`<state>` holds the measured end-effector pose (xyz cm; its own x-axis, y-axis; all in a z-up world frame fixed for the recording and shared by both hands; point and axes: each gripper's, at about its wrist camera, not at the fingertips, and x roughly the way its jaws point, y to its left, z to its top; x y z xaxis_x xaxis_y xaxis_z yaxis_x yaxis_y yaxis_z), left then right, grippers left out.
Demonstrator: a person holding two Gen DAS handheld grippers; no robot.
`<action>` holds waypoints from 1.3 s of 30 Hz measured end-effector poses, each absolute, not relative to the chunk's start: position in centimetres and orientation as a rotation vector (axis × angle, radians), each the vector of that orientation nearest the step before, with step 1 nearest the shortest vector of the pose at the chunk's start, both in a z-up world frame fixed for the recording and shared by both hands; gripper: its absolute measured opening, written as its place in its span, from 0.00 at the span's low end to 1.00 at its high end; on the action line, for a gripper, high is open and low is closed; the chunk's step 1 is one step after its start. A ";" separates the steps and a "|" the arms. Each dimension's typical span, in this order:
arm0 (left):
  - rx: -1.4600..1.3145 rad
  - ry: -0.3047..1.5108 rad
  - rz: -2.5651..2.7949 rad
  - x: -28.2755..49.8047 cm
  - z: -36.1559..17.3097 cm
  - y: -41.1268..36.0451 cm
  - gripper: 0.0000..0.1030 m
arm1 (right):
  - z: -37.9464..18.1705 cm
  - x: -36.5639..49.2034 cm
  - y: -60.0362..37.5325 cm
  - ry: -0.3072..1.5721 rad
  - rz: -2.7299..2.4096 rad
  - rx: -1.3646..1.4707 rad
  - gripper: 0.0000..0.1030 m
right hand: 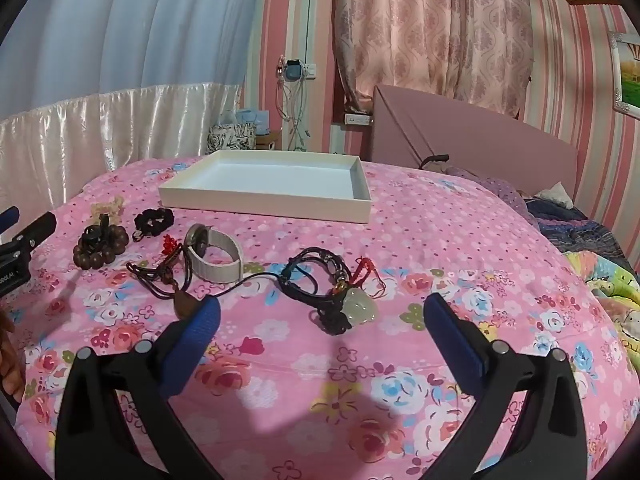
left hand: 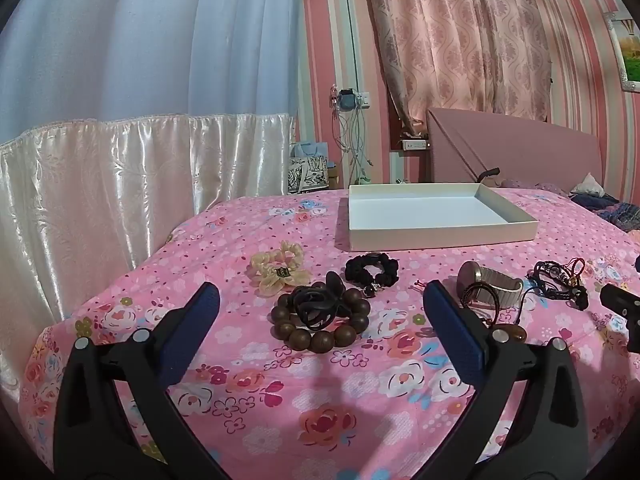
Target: Organize jewelry
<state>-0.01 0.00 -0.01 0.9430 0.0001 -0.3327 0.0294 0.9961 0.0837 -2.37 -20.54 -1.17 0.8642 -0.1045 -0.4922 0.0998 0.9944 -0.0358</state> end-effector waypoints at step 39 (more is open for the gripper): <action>0.091 0.346 -0.015 -0.3 -0.3 0.7 0.97 | -1.0 -2.3 -20.6 0.522 -0.106 -0.012 0.98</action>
<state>-0.31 0.74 -0.29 0.9407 0.0004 -0.3393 0.0306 0.9958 0.0860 -2.31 -20.57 -1.01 0.8613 -0.1040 -0.4973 0.0979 0.9945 -0.0385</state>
